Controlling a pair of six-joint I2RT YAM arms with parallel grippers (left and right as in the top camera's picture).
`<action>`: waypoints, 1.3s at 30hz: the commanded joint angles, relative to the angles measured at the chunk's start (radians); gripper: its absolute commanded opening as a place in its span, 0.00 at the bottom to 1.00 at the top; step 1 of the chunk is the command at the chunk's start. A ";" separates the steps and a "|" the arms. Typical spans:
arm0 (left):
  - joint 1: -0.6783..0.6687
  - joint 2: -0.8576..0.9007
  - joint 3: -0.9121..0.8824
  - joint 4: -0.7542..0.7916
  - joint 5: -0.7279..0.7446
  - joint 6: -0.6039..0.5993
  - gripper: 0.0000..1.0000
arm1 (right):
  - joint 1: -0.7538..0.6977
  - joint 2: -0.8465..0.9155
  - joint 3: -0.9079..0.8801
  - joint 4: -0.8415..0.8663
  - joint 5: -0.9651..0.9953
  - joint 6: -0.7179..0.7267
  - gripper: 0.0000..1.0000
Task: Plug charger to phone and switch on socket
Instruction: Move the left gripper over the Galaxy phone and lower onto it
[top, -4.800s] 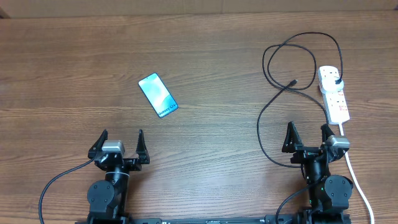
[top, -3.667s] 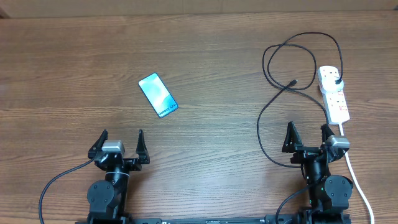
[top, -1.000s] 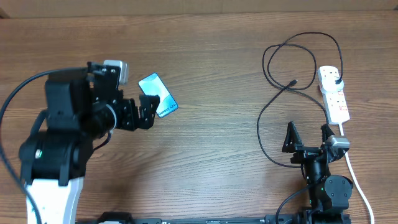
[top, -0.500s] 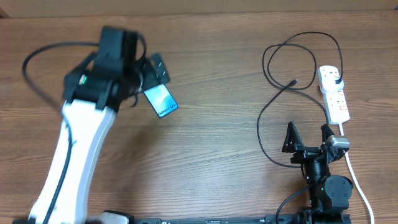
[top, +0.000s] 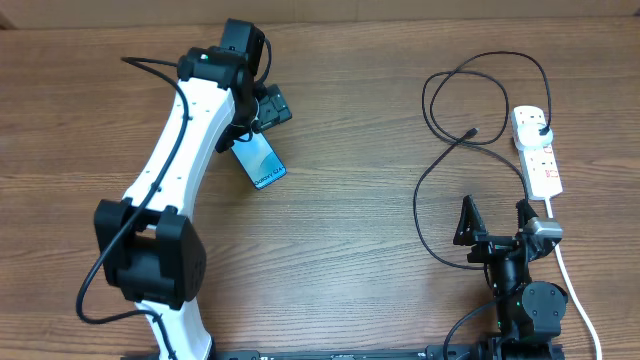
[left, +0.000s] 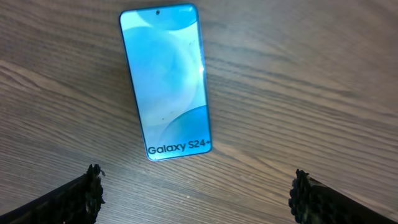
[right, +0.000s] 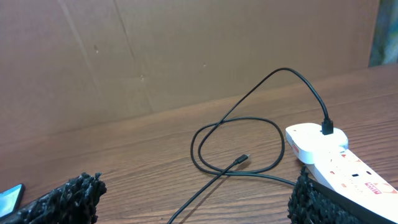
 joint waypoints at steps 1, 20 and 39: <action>0.011 0.047 0.026 -0.009 0.007 -0.017 1.00 | 0.004 0.000 -0.010 0.005 0.006 -0.005 1.00; 0.043 0.240 0.018 0.027 -0.050 -0.017 1.00 | 0.004 0.000 -0.010 0.005 0.006 -0.005 1.00; 0.041 0.369 0.014 0.113 -0.045 -0.037 1.00 | 0.004 0.000 -0.010 0.005 0.006 -0.005 1.00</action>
